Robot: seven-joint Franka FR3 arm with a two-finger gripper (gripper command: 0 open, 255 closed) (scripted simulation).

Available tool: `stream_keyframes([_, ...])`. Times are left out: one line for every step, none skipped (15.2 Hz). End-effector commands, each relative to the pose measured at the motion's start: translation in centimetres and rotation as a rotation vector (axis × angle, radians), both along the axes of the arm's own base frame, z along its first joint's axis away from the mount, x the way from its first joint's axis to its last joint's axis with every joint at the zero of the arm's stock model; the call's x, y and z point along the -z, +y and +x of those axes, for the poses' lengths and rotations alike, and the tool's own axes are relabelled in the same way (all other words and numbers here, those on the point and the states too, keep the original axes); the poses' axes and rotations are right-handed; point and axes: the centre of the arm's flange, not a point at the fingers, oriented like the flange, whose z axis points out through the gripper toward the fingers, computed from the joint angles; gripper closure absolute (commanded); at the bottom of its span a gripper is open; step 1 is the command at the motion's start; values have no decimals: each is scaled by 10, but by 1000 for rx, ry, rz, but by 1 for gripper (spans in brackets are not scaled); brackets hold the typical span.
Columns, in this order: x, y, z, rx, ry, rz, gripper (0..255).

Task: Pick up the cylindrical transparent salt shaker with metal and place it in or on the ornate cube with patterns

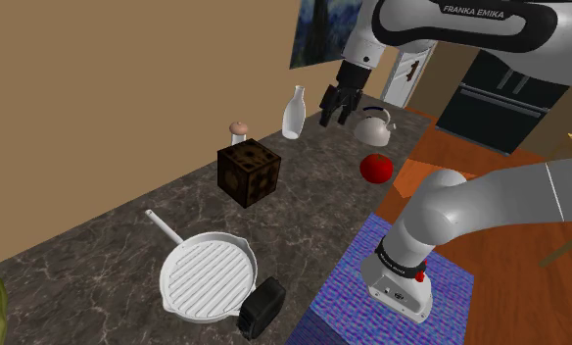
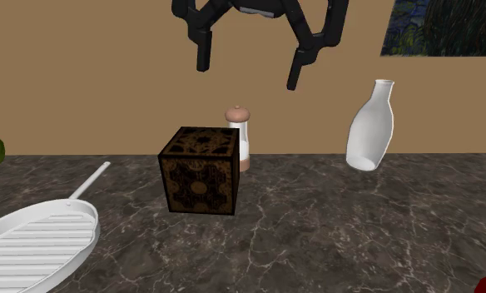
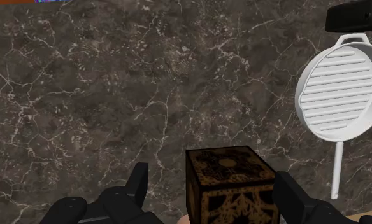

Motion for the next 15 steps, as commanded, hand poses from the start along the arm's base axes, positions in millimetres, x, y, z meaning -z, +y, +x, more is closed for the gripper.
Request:
stream_keyframes([0, 0, 0, 0, 0, 0, 0])
stream_keyframes([5, 2, 12, 7, 0, 0, 0])
stream_keyframes([9, 5, 24, 14, -1, -1, 0])
stream_keyframes([14, 7, 36, 21, -1, -1, 0])
stream_keyframes([19, 9, 48, 28, -1, -1, 0])
stream_keyframes([24, 11, 60, 36, -1, -1, 0])
stream_keyframes([28, 13, 71, 43, -2, -2, 0])
stream_keyframes([33, 15, 83, 50, -2, -2, 0])
stream_keyframes([38, 17, 95, 57, -2, -2, 0])
stream_keyframes([42, 19, 107, 64, -3, -2, 0])
stream_keyframes([47, 20, 119, 71, -3, -3, 0])
stream_keyframes([52, 22, 131, 78, -3, -3, 0])
stream_keyframes([56, 24, 144, 85, -3, -3, 0])
stream_keyframes([61, 25, 156, 92, -4, -4, 0])
stream_keyframes([66, 26, 168, 99, -4, -4, 0])
